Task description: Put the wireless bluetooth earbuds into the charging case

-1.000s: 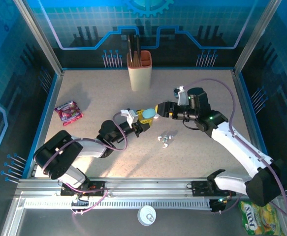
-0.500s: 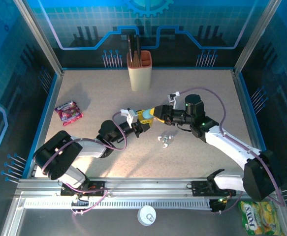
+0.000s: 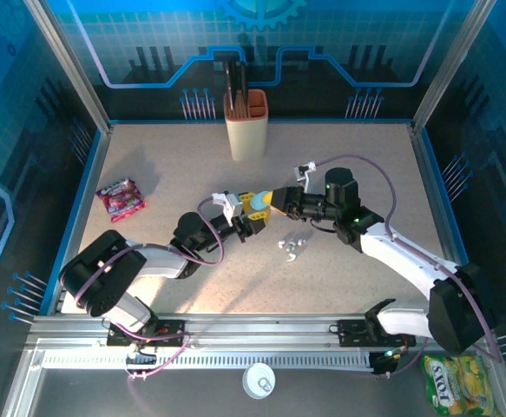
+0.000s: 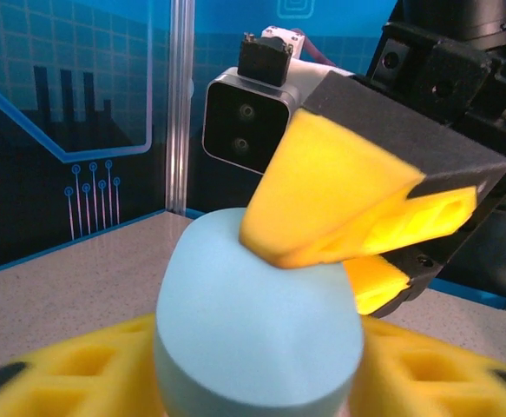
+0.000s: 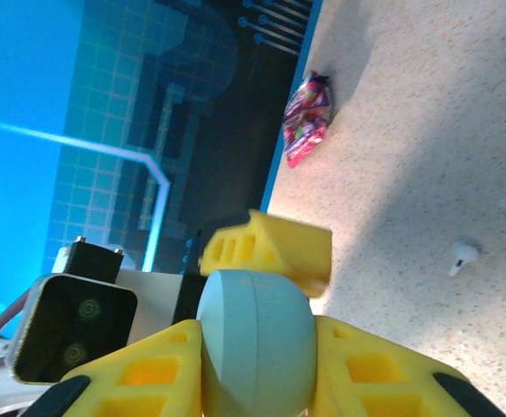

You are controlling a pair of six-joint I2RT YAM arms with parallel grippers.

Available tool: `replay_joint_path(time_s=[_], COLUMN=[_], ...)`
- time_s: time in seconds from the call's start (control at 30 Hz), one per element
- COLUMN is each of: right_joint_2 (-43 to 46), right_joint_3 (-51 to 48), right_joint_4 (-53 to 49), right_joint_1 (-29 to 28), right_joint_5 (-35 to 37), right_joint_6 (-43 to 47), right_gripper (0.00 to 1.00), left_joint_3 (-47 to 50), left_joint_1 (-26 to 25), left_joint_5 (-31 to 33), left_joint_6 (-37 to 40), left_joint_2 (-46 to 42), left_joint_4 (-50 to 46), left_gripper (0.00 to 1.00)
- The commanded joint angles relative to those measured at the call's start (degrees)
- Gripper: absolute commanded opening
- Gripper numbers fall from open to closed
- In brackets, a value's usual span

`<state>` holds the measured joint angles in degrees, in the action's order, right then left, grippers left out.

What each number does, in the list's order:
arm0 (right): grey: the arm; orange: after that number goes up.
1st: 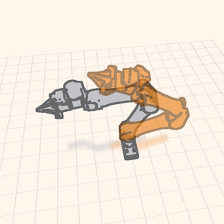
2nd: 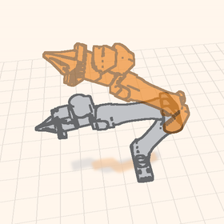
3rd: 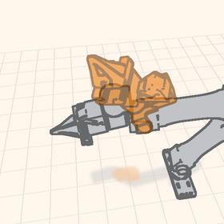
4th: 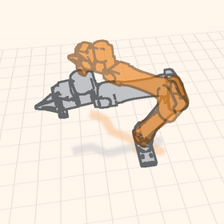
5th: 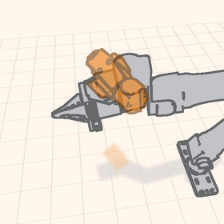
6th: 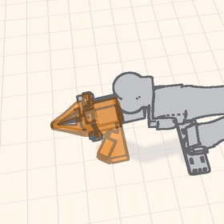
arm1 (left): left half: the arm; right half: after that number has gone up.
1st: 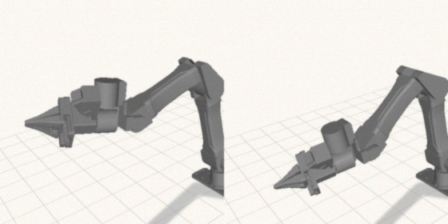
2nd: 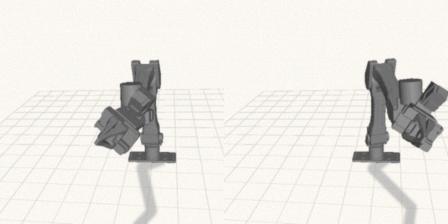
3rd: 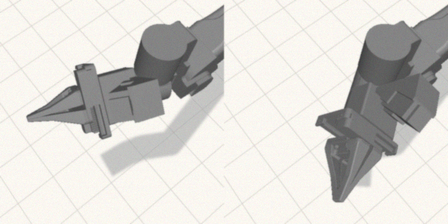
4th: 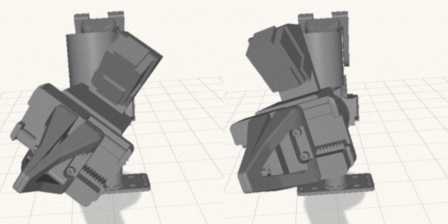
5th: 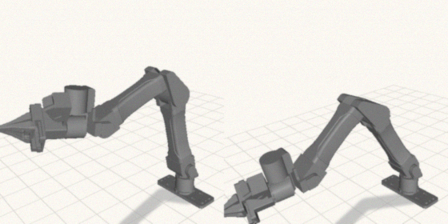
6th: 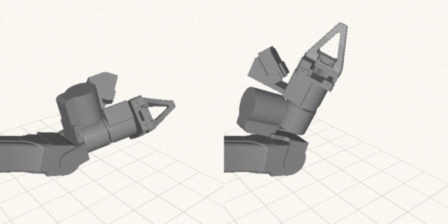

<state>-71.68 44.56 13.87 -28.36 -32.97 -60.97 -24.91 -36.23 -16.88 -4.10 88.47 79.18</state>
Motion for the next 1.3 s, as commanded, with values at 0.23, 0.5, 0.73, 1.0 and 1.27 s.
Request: replay_joint_path(time_s=[0.23, 0.5, 0.73, 1.0, 1.27], right_joint_2=[3.78, 1.96, -1.26, -3.35, 5.14], right_joint_3=[-5.96, -12.59, -18.35, -19.78, -17.04], right_joint_4=[-12.96, -16.07, -11.21, -11.58, -20.29], right_joint_1=[8.93, 18.42, 23.35, 24.1, 24.11], right_joint_5=[13.52, 23.41, 24.32, 27.85, 33.72], right_joint_6=[11.36, 16.97, 16.94, 18.39, 28.63], right_gripper=[0.22, 0.21, 0.24, 0.32, 0.77], left_joint_3=[3.31, -0.02, -6.42, -17.2, -32.83], left_joint_1=[0.04, 0.02, 0.0, -0.07, -0.31], left_joint_5=[1.37, 1.86, 7.99, 13.37, 20.39], left_joint_6=[6.66, 10.45, 10.78, 9.71, 8.72], left_joint_2=[0.24, -4.01, -5.61, -1.96, 7.56], left_joint_4=[-6.24, -25.49, -42.35, -60.16, -81.93], left_gripper=[0.97, 0.99, 0.96, 0.95, 0.95])
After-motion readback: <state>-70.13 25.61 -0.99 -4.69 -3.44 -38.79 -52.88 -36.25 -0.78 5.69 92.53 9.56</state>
